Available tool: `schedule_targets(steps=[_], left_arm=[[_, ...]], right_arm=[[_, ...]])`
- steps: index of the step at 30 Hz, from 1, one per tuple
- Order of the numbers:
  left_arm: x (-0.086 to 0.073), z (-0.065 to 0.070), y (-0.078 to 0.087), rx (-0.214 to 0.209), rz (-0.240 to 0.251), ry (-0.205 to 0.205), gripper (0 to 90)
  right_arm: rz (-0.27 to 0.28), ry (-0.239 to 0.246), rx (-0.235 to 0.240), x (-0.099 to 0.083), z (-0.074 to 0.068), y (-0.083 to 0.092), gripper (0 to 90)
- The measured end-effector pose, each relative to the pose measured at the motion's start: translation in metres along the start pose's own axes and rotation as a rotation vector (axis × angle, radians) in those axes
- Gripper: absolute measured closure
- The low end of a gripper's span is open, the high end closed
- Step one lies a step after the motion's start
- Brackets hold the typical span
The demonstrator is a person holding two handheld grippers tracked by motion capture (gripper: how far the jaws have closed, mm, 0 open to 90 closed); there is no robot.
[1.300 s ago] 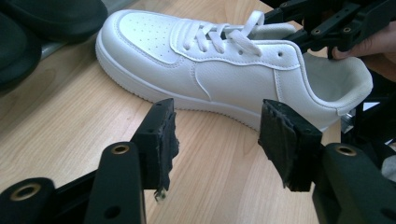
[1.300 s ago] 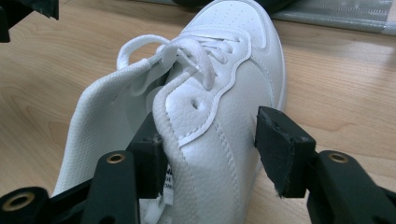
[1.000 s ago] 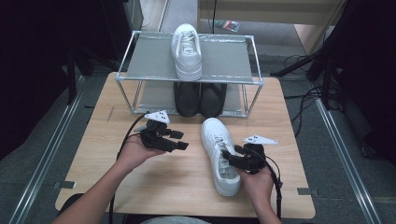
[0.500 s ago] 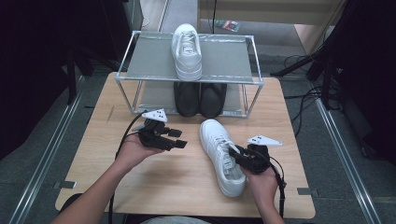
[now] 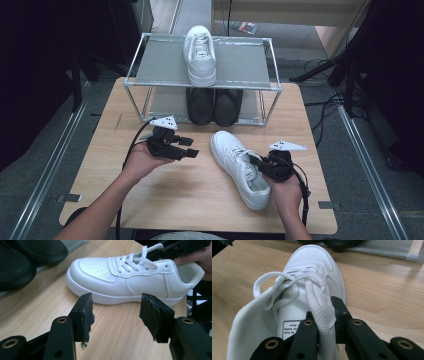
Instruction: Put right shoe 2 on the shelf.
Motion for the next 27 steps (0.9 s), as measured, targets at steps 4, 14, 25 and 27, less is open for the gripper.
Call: schedule_targets(steps=[4, 14, 25, 27], left_arm=[[-0.001, -0.002, 0.002, 0.01, 0.002, 0.005, 42.3], [-0.015, -0.011, 0.018, 0.056, 0.01, 0.033, 40.1], [-0.03, -0.014, 0.03, 0.104, 0.009, 0.059, 39.2], [-0.032, -0.015, 0.033, 0.109, 0.011, 0.064, 39.2]], right_arm=[[-0.012, -0.01, 0.031, 0.004, 0.001, 0.002, 85.2], [-0.075, 0.048, 0.111, 0.03, 0.005, 0.01, 85.0], [-0.132, 0.133, 0.218, 0.064, 0.023, 0.017, 84.7], [-0.141, 0.147, 0.228, 0.072, 0.024, 0.019, 84.7]])
Point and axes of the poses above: each handheld gripper's, and its own axes: y roughly backward along the jaws, x roughly out of its top, z roughly to its right, the point moved 1 cm from there along -y, roughly forward along the jaws, and after that the axes turned 10 degrees about x, right-handed, at the moved point
